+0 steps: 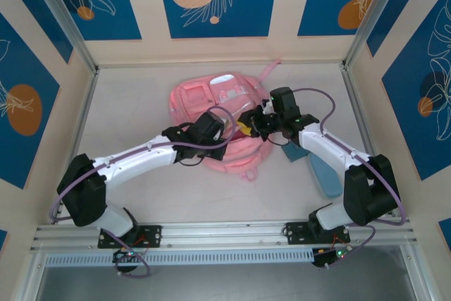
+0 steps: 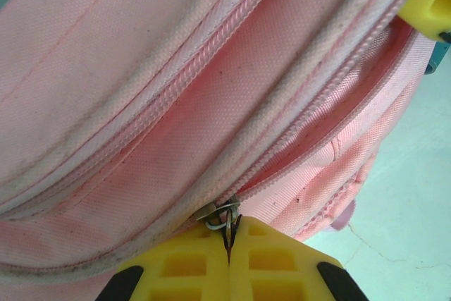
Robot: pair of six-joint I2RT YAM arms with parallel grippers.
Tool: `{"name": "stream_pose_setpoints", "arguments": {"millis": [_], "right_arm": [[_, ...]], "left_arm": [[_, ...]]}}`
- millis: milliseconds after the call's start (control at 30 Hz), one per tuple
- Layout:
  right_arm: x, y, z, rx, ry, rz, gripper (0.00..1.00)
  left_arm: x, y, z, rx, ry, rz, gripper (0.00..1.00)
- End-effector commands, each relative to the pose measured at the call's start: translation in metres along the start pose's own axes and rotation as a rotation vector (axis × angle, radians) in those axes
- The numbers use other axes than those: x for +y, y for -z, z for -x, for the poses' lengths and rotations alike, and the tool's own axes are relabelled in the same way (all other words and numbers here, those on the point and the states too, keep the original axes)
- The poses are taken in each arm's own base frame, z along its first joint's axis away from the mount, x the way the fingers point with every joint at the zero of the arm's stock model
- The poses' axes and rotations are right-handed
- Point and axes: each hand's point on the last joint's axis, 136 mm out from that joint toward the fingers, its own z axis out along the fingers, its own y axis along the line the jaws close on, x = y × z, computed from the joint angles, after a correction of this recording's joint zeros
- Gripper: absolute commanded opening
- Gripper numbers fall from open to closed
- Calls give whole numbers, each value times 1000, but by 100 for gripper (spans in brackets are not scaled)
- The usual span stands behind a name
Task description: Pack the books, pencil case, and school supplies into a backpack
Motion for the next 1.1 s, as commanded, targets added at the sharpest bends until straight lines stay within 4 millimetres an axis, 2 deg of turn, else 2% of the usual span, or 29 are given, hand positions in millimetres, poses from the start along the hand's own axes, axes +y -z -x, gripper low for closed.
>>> {"name": "stream_pose_setpoints", "arguments": {"millis": [0, 100, 267, 500, 767, 1067], "right_arm": [[1, 0, -3, -11, 12, -17, 16], [1, 4, -1, -28, 42, -31, 7], [0, 19, 5, -79, 71, -53, 6], [-4, 33, 11, -101, 84, -64, 5], [-9, 41, 12, -99, 94, -76, 1], [-8, 48, 8, -77, 121, -83, 0]], "left_arm": [[-5, 9, 14, -45, 10, 14, 0], [9, 8, 1, -9, 26, 58, 0], [41, 11, -24, 57, 47, 109, 0], [74, 17, -35, 58, -38, 121, 0], [117, 17, -16, 42, -26, 223, 0], [145, 13, 13, 62, -99, 275, 0]]}}
